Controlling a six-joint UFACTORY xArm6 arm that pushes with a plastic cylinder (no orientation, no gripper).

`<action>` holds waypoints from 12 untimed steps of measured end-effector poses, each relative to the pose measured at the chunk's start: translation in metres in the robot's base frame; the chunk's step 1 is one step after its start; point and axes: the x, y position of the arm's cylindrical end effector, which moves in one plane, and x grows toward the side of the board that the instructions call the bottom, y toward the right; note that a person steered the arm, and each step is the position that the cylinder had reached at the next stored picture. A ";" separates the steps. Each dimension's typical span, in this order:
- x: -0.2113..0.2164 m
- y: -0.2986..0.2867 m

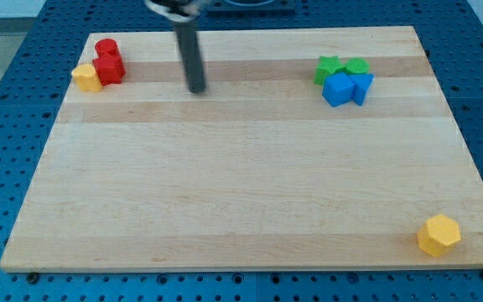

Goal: Slide the yellow hexagon to the center left

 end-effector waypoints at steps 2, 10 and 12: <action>0.131 0.219; 0.199 0.096; 0.119 -0.060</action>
